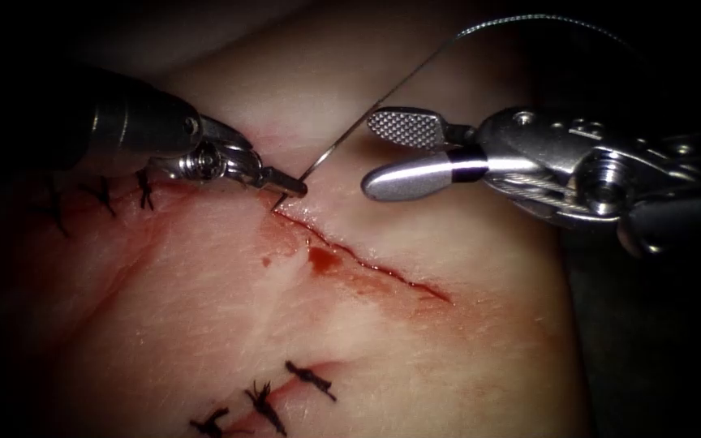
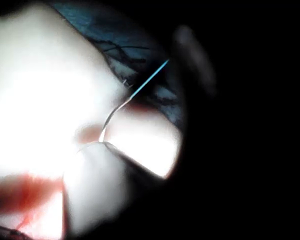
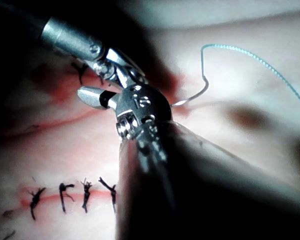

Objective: Wound Closure

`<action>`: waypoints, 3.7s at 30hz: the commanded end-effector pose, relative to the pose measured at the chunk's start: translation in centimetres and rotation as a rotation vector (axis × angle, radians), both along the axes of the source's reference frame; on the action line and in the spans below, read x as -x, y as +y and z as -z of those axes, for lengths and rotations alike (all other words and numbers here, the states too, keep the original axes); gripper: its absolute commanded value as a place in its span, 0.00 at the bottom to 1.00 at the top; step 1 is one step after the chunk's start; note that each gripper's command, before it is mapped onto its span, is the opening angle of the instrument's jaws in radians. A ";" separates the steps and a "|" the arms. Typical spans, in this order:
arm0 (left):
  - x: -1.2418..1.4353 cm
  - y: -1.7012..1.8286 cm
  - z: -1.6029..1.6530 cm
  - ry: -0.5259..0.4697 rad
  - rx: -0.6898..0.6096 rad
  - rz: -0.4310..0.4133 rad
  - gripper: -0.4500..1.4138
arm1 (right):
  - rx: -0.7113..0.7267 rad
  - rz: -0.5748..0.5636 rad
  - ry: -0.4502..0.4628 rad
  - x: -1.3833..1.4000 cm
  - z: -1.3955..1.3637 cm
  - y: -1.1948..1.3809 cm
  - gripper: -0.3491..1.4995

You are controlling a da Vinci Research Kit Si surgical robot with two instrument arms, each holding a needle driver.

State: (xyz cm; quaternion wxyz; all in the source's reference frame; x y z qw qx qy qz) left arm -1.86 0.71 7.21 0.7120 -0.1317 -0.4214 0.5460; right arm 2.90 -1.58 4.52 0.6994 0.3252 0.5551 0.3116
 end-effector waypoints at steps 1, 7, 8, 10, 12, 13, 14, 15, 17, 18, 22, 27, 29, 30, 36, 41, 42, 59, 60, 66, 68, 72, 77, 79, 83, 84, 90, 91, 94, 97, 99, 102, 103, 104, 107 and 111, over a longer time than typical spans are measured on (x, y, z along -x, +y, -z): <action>0.05 0.00 -0.03 -0.053 -0.036 0.040 0.00 | 0.008 -0.039 -0.028 -0.20 -0.16 -0.21 0.78; 0.13 -0.01 0.02 -0.260 -0.129 0.183 0.00 | -0.083 -0.188 -0.101 -0.10 -0.58 -0.15 0.78; 0.15 -0.02 0.04 -0.273 -0.130 0.190 0.00 | -0.095 -0.226 -0.116 -0.03 -0.65 -0.07 0.78; 0.18 -0.04 0.05 -0.274 -0.134 0.201 0.00 | -0.119 -0.285 -0.137 0.11 -0.73 0.04 0.77; 0.21 -0.05 0.07 -0.273 -0.134 0.206 0.00 | -0.130 -0.335 -0.155 0.26 -0.81 0.18 0.75; 0.22 -0.05 0.07 -0.272 -0.134 0.207 0.00 | -0.137 -0.353 -0.168 0.33 -0.83 0.23 0.74; 0.23 -0.06 0.08 -0.271 -0.134 0.209 0.00 | -0.143 -0.374 -0.198 0.40 -0.87 0.29 0.74; 0.24 -0.06 0.09 -0.271 -0.133 0.212 0.00 | -0.144 -0.386 -0.225 0.45 -0.89 0.33 0.74; 0.25 -0.04 0.11 -0.251 -0.135 0.216 0.00 | -0.149 -0.417 -0.298 0.55 -0.94 0.43 0.73; 0.25 -0.04 0.11 -0.251 -0.135 0.216 0.00 | -0.149 -0.417 -0.298 0.55 -0.94 0.43 0.73; 0.26 -0.04 0.13 -0.234 -0.126 0.214 0.00 | -0.162 -0.441 -0.321 0.52 -0.99 0.49 0.72; 0.30 -0.05 0.15 -0.229 -0.126 0.218 0.00 | -0.158 -0.467 -0.340 0.41 -1.03 0.55 0.71; 0.31 -0.05 0.16 -0.223 -0.126 0.217 0.00 | -0.120 -0.474 -0.368 0.37 -1.05 0.58 0.70; 0.31 -0.05 0.17 -0.218 -0.126 0.216 0.00 | -0.121 -0.479 -0.390 0.35 -1.07 0.61 0.69; 0.34 -0.03 0.17 -0.163 -0.109 0.223 0.00 | -0.121 -0.467 -0.474 0.21 -1.12 0.66 0.64; 0.36 -0.04 0.18 -0.159 -0.107 0.233 0.00 | -0.097 -0.466 -0.483 0.09 -1.18 0.67 0.64; 0.37 -0.04 0.18 -0.158 -0.107 0.235 0.00 | -0.096 -0.468 -0.485 0.07 -1.19 0.67 0.63; 0.44 0.18 0.22 -0.293 0.169 0.191 0.88 | -0.034 -0.433 -0.484 0.12 -1.20 0.70 0.00; 0.41 0.23 0.25 -0.310 0.247 0.196 0.88 | 0.058 -0.403 -0.459 0.15 -1.19 0.75 0.00; -0.01 0.47 0.44 -0.414 0.650 0.196 0.95 | 0.317 -0.324 -0.310 0.15 -1.34 0.79 0.00; -0.14 0.46 0.43 -0.400 0.739 0.161 0.95 | 0.343 -0.385 -0.291 0.10 -1.39 0.74 0.00; -0.35 0.38 0.28 -0.413 0.913 -0.025 0.89 | 0.482 -0.389 -0.280 0.01 -1.42 0.67 0.00; -0.41 0.01 0.04 -0.602 0.807 -0.274 0.49 | 0.662 -0.416 -0.259 -0.09 -1.40 0.53 0.00; -0.38 -0.11 0.00 -0.620 0.690 -0.309 0.02 | 0.791 -0.436 -0.271 -0.10 -1.38 0.46 0.00; -0.28 -0.26 0.00 -0.584 0.673 -0.421 0.00 | 0.988 -0.401 -0.336 -0.16 -1.29 0.36 0.00; -0.27 -0.29 0.02 -0.589 0.665 -0.444 0.00 | 1.021 -0.390 -0.344 -0.17 -1.26 0.35 0.00; -0.15 -0.44 0.11 -0.577 0.650 -0.518 0.00 | 1.197 -0.328 -0.386 -0.26 -1.16 0.25 0.00; -0.14 -0.46 0.11 -0.571 0.647 -0.531 0.00 | 1.208 -0.325 -0.392 -0.27 -1.15 0.23 0.00; -0.10 -0.53 0.05 -0.535 0.642 -0.577 0.00 | 1.250 -0.298 -0.432 -0.29 -1.11 0.20 0.00; -0.07 -0.61 -0.07 -0.492 0.652 -0.608 0.00 | 1.273 -0.288 -0.479 -0.35 -1.05 0.19 0.00; -0.05 -0.66 -0.16 -0.473 0.657 -0.623 0.00 | 1.282 -0.280 -0.476 -0.39 -1.02 0.17 0.00; -0.02 -0.71 -0.27 -0.464 0.662 -0.624 0.00 | 1.302 -0.274 -0.488 -0.45 -0.98 0.14 0.00; -0.01 -0.71 -0.30 -0.463 0.665 -0.625 0.00 | 1.302 -0.274 -0.488 -0.46 -0.98 0.14 0.00; 0.00 -0.72 -0.33 -0.459 0.662 -0.622 0.00 | 1.308 -0.268 -0.482 -0.48 -0.98 0.14 0.00; 0.01 -0.71 -0.41 -0.451 0.658 -0.622 0.00 | 1.322 -0.249 -0.456 -0.52 -1.00 0.14 0.00; 0.00 -0.70 -0.50 -0.436 0.647 -0.626 0.00 | 1.346 -0.223 -0.434 -0.57 -1.05 0.17 0.00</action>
